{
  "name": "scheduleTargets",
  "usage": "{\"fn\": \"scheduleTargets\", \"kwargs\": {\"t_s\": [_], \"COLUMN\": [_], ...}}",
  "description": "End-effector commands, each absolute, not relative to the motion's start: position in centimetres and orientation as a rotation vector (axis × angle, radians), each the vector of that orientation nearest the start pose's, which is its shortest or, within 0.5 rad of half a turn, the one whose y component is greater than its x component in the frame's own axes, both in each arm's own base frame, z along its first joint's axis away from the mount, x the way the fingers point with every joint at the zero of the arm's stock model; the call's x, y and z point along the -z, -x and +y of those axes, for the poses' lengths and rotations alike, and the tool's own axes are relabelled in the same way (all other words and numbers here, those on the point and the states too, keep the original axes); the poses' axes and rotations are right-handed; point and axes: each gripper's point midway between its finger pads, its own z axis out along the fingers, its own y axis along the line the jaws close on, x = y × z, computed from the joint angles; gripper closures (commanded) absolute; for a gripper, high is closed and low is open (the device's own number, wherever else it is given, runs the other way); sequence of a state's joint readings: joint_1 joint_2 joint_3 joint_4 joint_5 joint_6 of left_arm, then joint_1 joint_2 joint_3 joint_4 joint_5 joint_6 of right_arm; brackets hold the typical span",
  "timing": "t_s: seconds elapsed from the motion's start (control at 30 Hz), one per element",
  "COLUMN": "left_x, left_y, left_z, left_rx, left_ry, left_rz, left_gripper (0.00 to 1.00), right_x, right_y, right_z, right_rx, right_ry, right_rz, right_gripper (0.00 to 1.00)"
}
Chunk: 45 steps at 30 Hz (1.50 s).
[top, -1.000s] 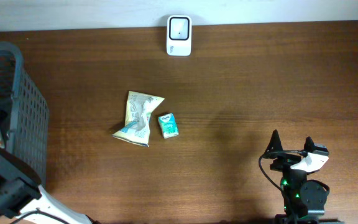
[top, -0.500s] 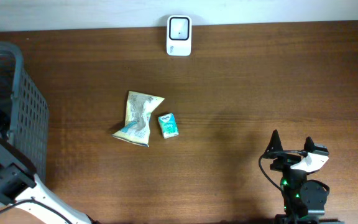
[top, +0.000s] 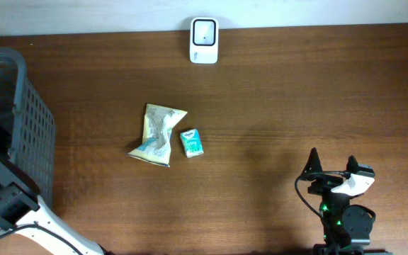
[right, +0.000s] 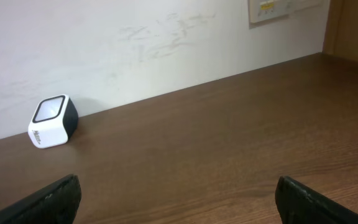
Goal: Scan the item barcode
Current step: 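Grasp the orange tissue pack in the basket with the left gripper, then place the orange tissue pack right of the teal pack with left gripper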
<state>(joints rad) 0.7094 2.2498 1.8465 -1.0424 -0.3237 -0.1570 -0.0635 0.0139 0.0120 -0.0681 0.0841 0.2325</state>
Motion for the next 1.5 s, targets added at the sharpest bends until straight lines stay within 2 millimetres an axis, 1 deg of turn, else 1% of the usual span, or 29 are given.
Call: {"fn": "scheduleTargets", "kwargs": {"t_s": [0.0, 0.07, 0.13, 0.17, 0.2, 0.23, 0.3, 0.33, 0.4, 0.43, 0.5, 0.53, 0.57, 0.6, 0.63, 0.67, 0.7, 0.77, 0.8, 0.83, 0.87, 0.93, 1.0, 1.2, 1.23, 1.3, 1.37, 1.47], "left_x": [-7.6, -10.9, -15.9, -18.1, -20.5, -23.6, -29.4, -31.6, -35.6, -37.6, -39.9, -40.3, -39.7, -38.9, -38.2, -36.7, -35.3, -31.6, -30.1, -27.7, -25.7, -22.8, -19.7, -14.2, -13.3, -11.2, -9.1, -6.8], "left_y": [-32.9, -34.0, -35.5, -35.8, -36.0, -36.0, -35.4, -35.1, -34.8, -34.7, -35.0, -35.4, -36.4, -36.8, -37.2, -37.7, -38.1, -38.9, -39.2, -39.6, -39.8, -40.1, -40.3, -40.5, -40.3, -39.8, -38.9, -37.9], "left_z": [33.5, 33.3, 32.5, 32.1, 31.6, 31.0, 29.5, 28.6, 26.0, 24.0, 19.8, 17.5, 13.6, 11.7, 10.2, 7.8, 5.8, 1.1, -0.7, -3.4, -5.6, -8.8, -12.6, -22.1, -23.3, -25.3, -26.6, -27.8], "left_rx": [-0.390, -0.338, -0.246, -0.217, -0.198, -0.183, -0.166, -0.153, -0.099, -0.055, 0.023, 0.050, 0.112, 0.145, 0.166, 0.190, 0.205, 0.238, 0.254, 0.282, 0.302, 0.327, 0.362, 0.427, 0.427, 0.415, 0.405, 0.386], "left_ry": [1.292, 1.256, 1.189, 1.170, 1.145, 1.105, 1.063, 1.043, 0.954, 0.888, 0.766, 0.711, 0.623, 0.582, 0.551, 0.498, 0.452, 0.328, 0.277, 0.201, 0.136, 0.041, -0.055, -0.318, -0.351, -0.397, -0.400, -0.451], "left_rz": [2.700, 2.621, 2.504, 2.450, 2.397, 2.330, 2.191, 2.140, 2.065, 2.037, 2.025, 2.043, 2.109, 2.153, 2.189, 2.253, 2.305, 2.418, 2.458, 2.507, 2.542, 2.583, 2.609, 2.617, 2.622, 2.646, 2.694, 2.741], "left_gripper": [1.00, 1.00, 1.00, 1.00, 1.00, 1.00, 1.00, 1.00, 1.00, 1.00, 1.00, 1.00, 1.00, 1.00, 1.00, 1.00, 1.00, 1.00, 1.00, 1.00, 1.00, 1.00, 1.00, 1.00, 1.00, 1.00, 1.00, 1.00], "right_x": [-15.7, -15.7, -15.7, -15.7, -15.7, -15.7, -15.7, -15.7, -15.7, -15.7, -15.7, -15.7, -15.7, -15.7, -15.7, -15.7, -15.7, -15.7, -15.7, -15.7, -15.7, -15.7, -15.7, -15.7, -15.7, -15.7, -15.7, -15.7], "right_y": [-24.4, -24.4, -24.4, -24.4, -24.4, -24.4, -24.4, -24.4, -24.4, -24.4, -24.4, -24.4, -24.4, -24.4, -24.4, -24.4, -24.4, -24.4, -24.4, -24.4, -24.4, -24.4, -24.4, -24.4, -24.4, -24.4, -24.4, -24.4], "right_z": [-2.9, -2.9, -2.9, -2.9, -2.9, -2.9, -2.9, -2.9, -2.9, -2.9, -2.9, -2.9, -2.9, -2.9, -2.9, -2.9, -2.9, -2.9, -2.9, -2.9, -2.9, -2.9, -2.9, -2.9, -2.9, -2.9, -2.9, -2.9], "right_rx": [-0.062, -0.062, -0.062, -0.062, -0.062, -0.062, -0.062, -0.062, -0.062, -0.061, -0.062, -0.062, -0.062, -0.062, -0.062, -0.062, -0.062, -0.062, -0.062, -0.062, -0.062, -0.062, -0.062, -0.062, -0.062, -0.062, -0.062, -0.061], "right_ry": [-0.298, -0.298, -0.298, -0.298, -0.298, -0.298, -0.298, -0.298, -0.298, -0.297, -0.298, -0.298, -0.298, -0.298, -0.298, -0.298, -0.298, -0.298, -0.298, -0.298, -0.298, -0.298, -0.298, -0.298, -0.298, -0.298, -0.298, -0.298], "right_rz": [1.619, 1.619, 1.619, 1.619, 1.619, 1.619, 1.619, 1.619, 1.619, 1.619, 1.619, 1.619, 1.619, 1.619, 1.619, 1.619, 1.619, 1.619, 1.619, 1.619, 1.619, 1.619, 1.619, 1.619, 1.619, 1.619, 1.619, 1.619], "right_gripper": [0.01, 0.01, 0.01, 0.01, 0.01, 0.01, 0.01, 0.01, 0.01, 0.01, 0.01, 0.01, 0.01, 0.01, 0.01, 0.01, 0.01, 0.01, 0.01, 0.01, 0.01, 0.01, 0.01, 0.01, 0.01, 0.01, 0.01, 0.01]}}
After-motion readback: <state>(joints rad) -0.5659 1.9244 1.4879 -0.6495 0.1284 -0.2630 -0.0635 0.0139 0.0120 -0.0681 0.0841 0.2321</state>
